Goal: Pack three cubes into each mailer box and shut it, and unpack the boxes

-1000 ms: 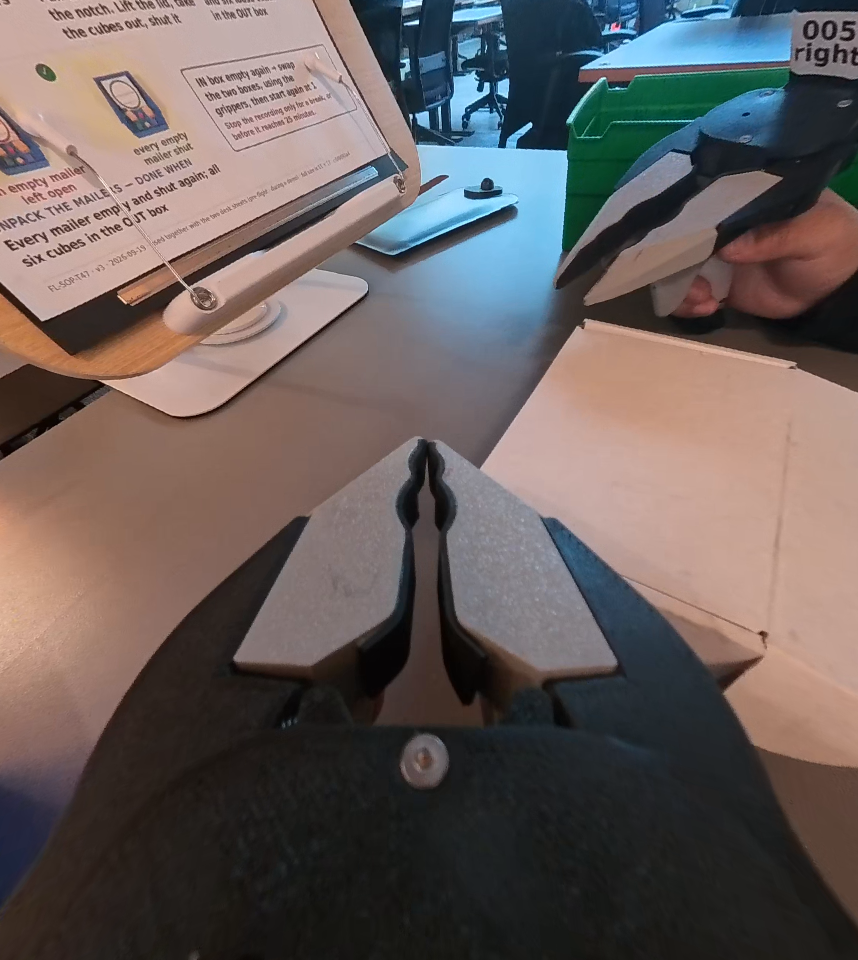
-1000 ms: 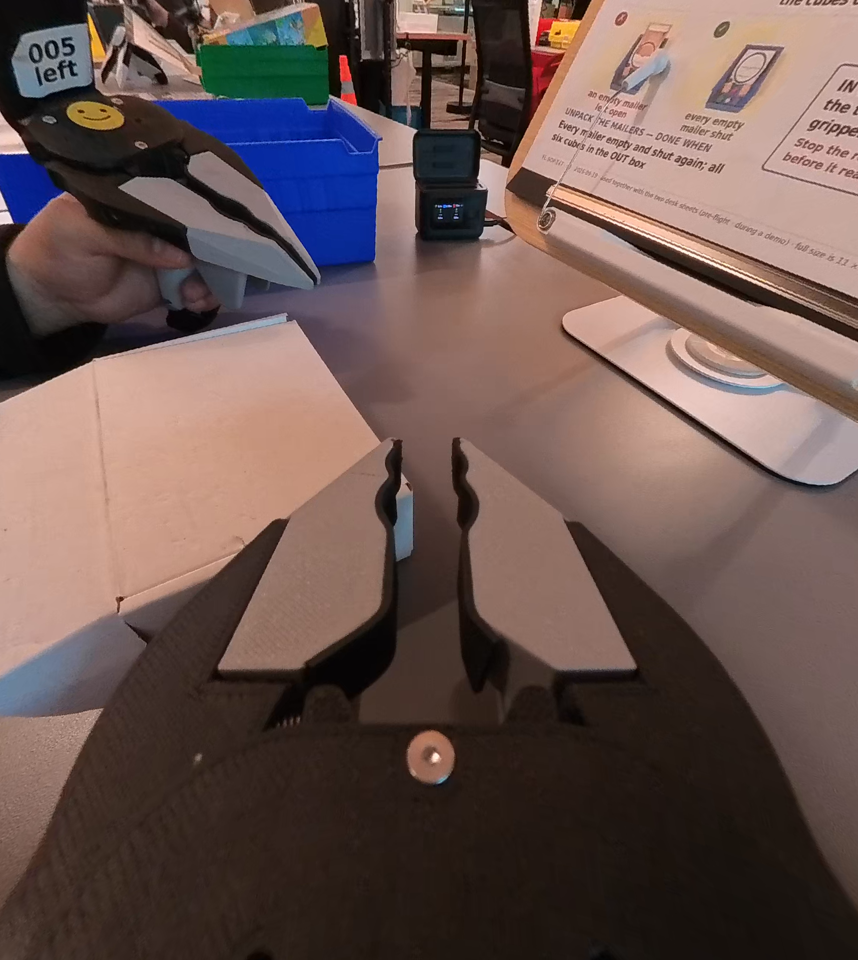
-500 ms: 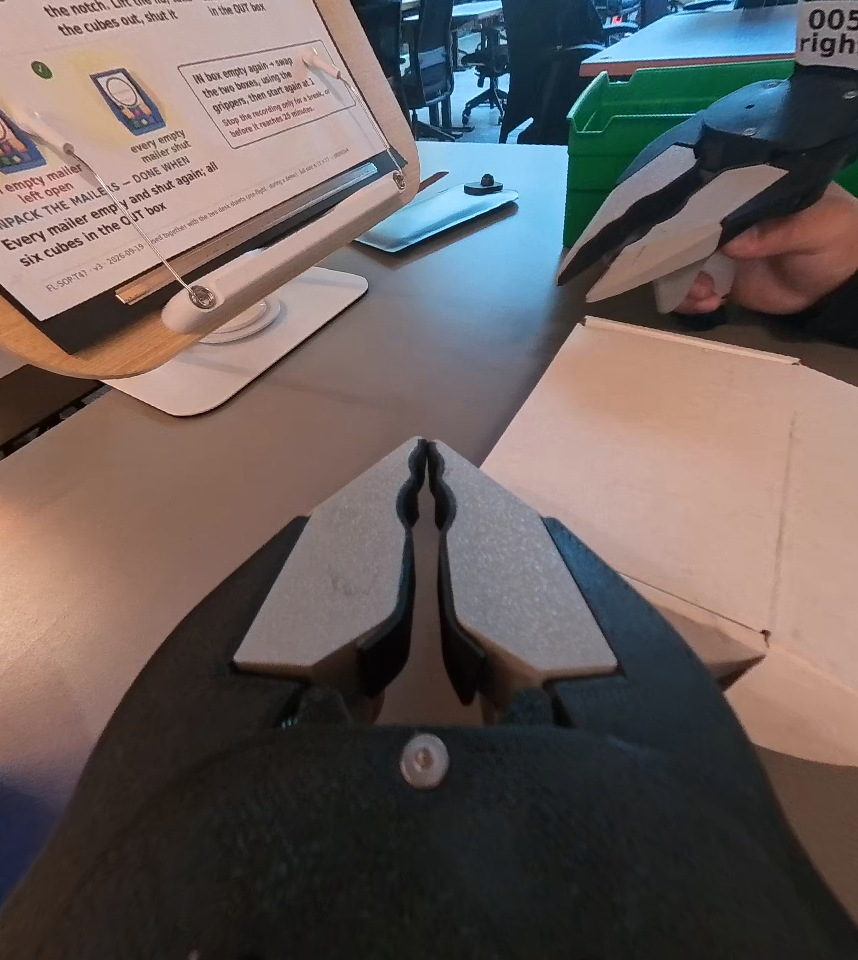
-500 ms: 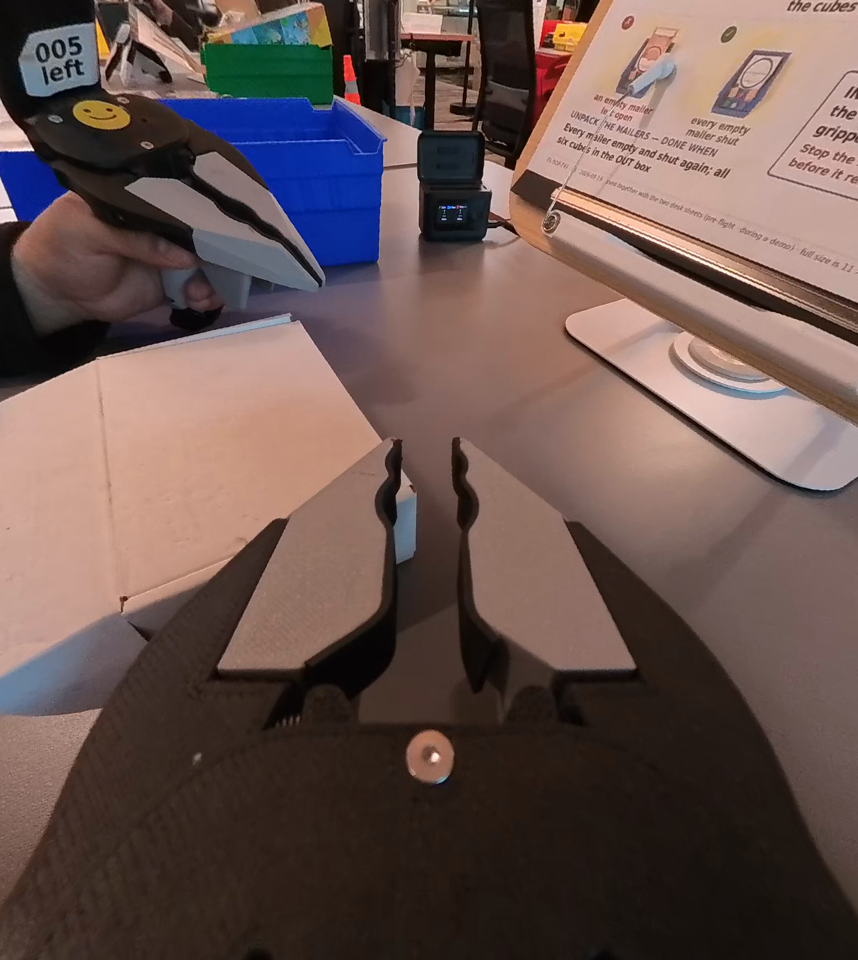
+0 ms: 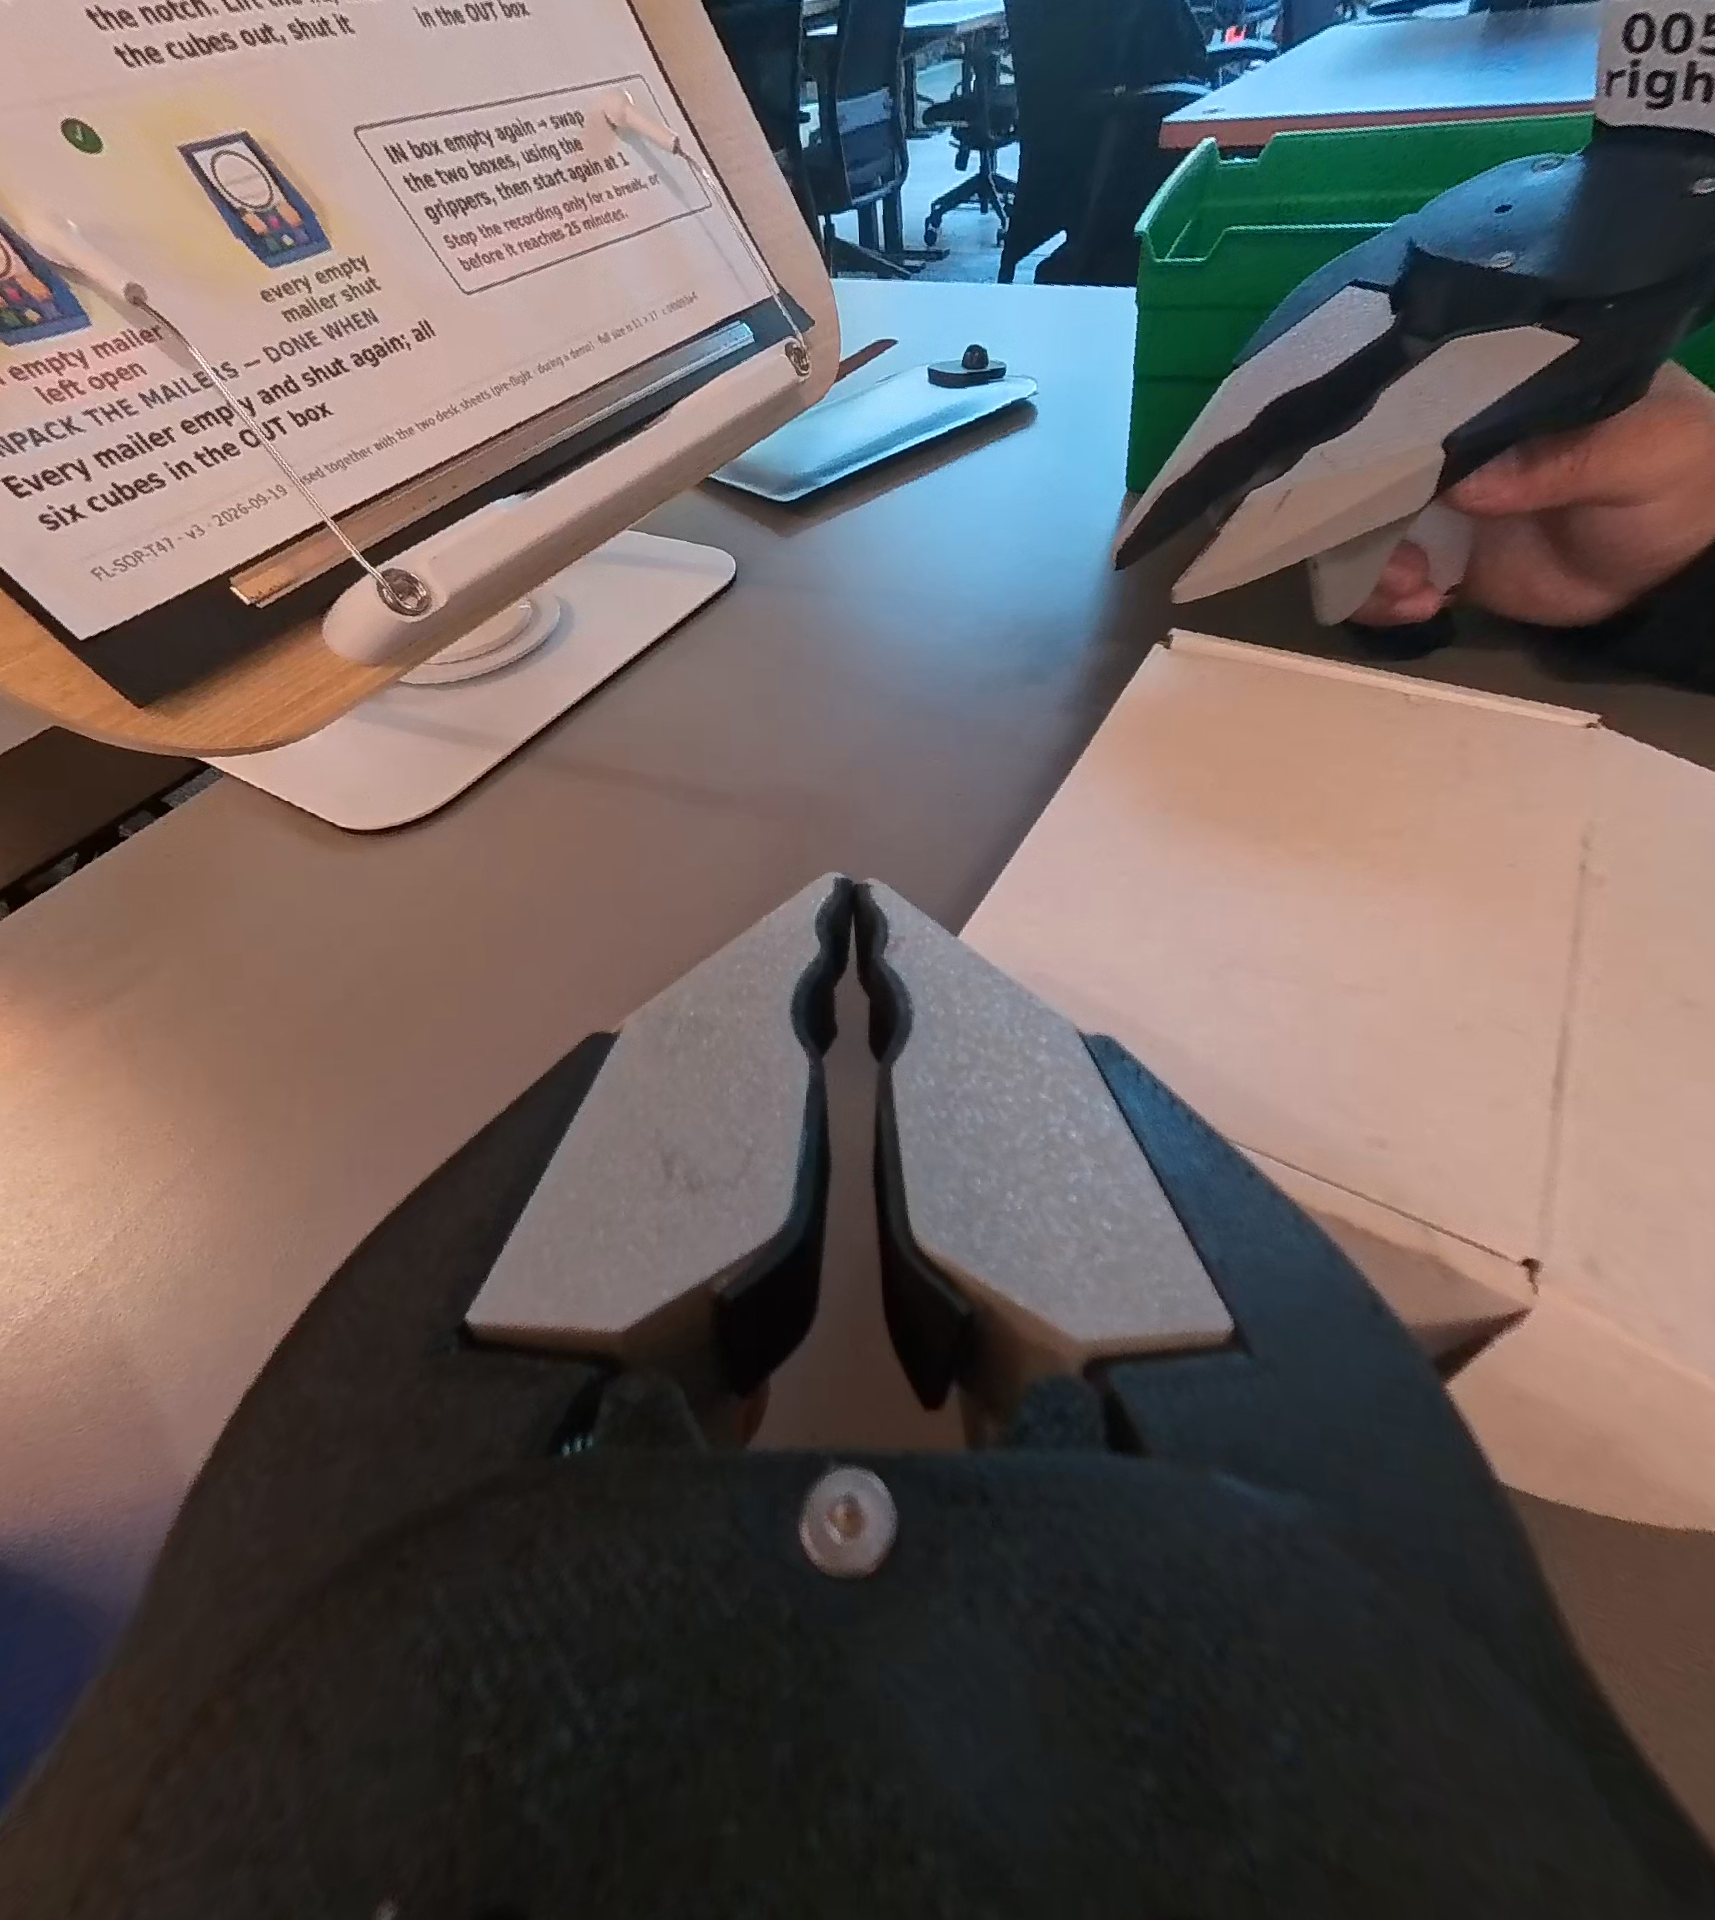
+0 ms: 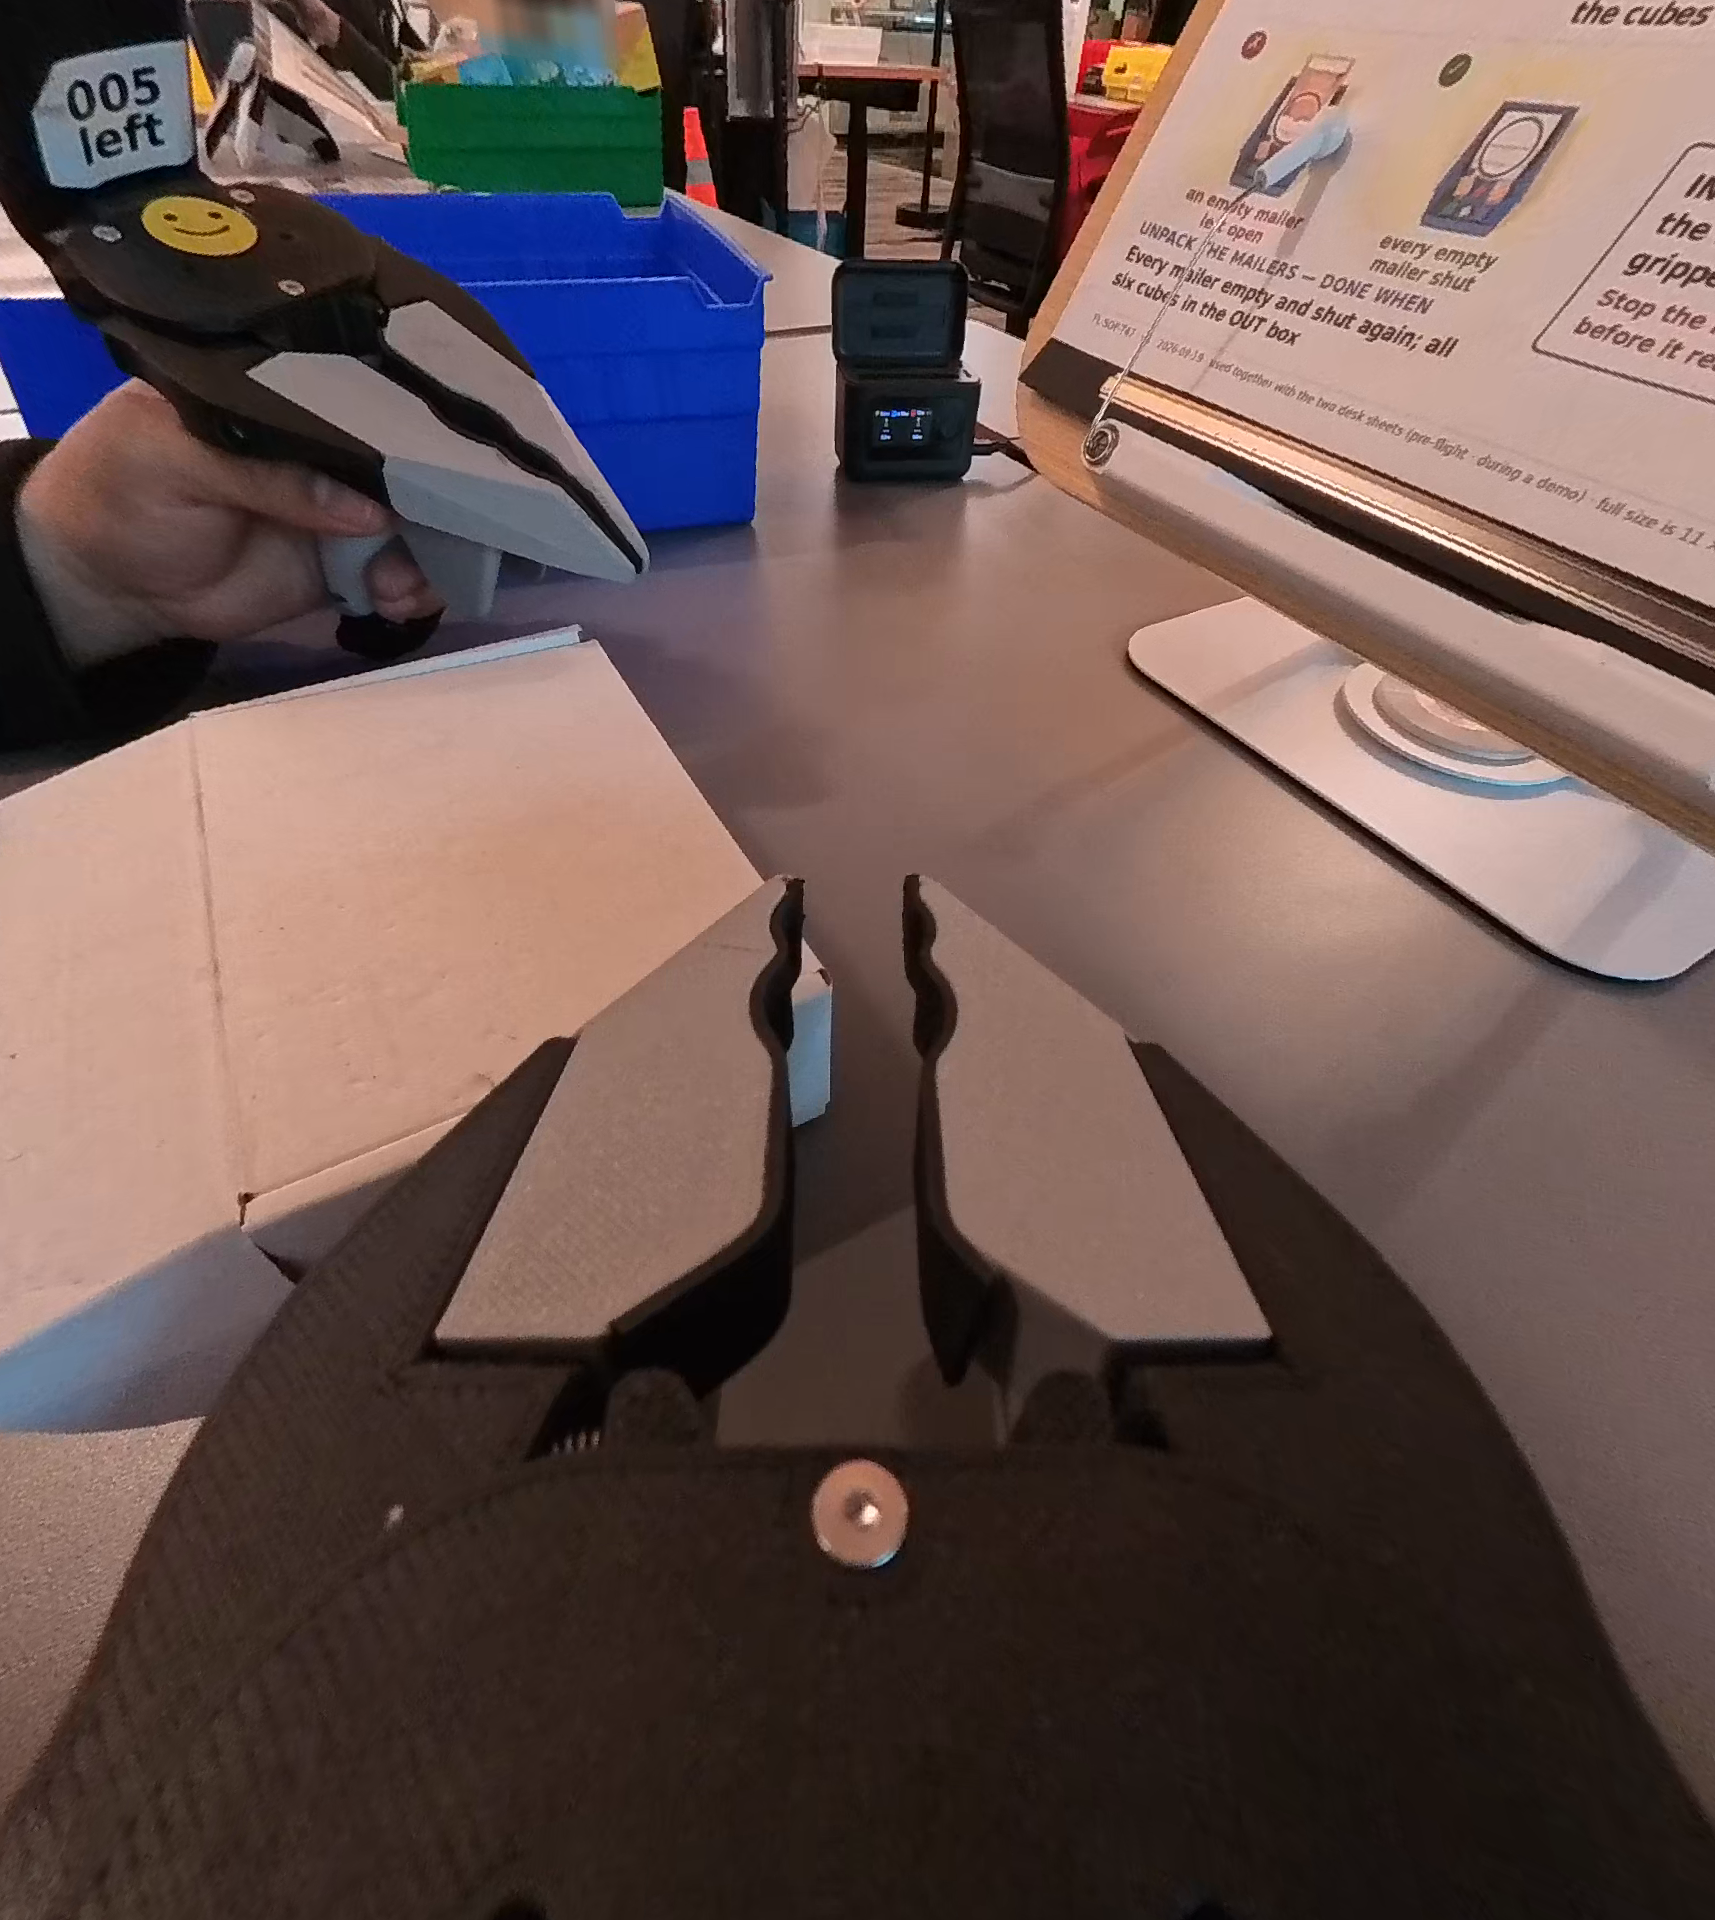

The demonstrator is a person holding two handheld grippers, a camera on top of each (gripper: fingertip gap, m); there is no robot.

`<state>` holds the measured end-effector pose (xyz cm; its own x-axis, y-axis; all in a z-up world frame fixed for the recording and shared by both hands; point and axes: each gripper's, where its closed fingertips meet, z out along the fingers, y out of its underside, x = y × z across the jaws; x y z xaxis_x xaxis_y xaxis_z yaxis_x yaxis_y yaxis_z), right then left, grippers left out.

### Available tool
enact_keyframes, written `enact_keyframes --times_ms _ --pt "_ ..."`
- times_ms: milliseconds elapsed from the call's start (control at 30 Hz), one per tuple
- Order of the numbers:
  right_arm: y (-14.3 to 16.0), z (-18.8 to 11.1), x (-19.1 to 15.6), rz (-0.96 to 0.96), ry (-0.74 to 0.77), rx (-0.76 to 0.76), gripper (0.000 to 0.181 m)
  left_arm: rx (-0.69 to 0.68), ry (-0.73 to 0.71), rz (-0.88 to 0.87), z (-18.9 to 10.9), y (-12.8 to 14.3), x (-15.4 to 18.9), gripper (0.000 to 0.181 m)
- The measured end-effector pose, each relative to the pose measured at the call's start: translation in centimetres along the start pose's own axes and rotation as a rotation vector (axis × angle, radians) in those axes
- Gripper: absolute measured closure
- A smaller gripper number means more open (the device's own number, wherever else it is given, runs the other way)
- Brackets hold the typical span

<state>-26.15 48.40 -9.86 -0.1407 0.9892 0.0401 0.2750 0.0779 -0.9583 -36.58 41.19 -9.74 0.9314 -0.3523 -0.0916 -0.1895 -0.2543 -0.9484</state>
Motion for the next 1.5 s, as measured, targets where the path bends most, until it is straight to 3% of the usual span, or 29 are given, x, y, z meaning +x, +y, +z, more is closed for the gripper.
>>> enact_keyframes --times_ms 500,767,933,1033,1167,1233,1333,1500 --pt "-0.6 -1.3 0.8 -0.080 0.075 -0.049 0.162 -0.027 0.016 -0.014 -0.5 0.2 -0.3 0.181" --pt "1.9 -1.2 -0.3 -0.136 0.007 -0.231 0.157 -0.184 0.189 -0.004 -1.7 2.2 1.6 0.181" --pt "2.6 -2.0 -0.6 -0.166 -0.011 -0.289 0.166 -0.273 0.180 0.060 -2.9 3.4 1.3 0.181" --pt "3.5 -2.5 -1.0 -0.167 -0.051 -0.335 0.181 -0.370 0.281 0.093 -3.2 5.0 3.3 0.181" --pt "6.1 -3.1 -3.4 -0.145 -0.216 -0.473 0.181 -0.539 0.546 0.214 -4.5 8.3 8.4 0.181" --pt "7.7 -3.8 -4.8 -0.175 -0.301 -0.559 0.181 -0.521 0.642 0.289 -5.0 8.4 10.6 0.181" --pt "8.0 -4.3 -7.7 -0.190 -0.458 -0.563 0.181 -0.506 0.686 0.335 -5.0 8.3 11.7 0.181" --pt "8.0 -4.7 -8.7 -0.217 -0.516 -0.561 0.181 -0.454 0.808 0.307 -6.2 7.3 13.2 0.181"
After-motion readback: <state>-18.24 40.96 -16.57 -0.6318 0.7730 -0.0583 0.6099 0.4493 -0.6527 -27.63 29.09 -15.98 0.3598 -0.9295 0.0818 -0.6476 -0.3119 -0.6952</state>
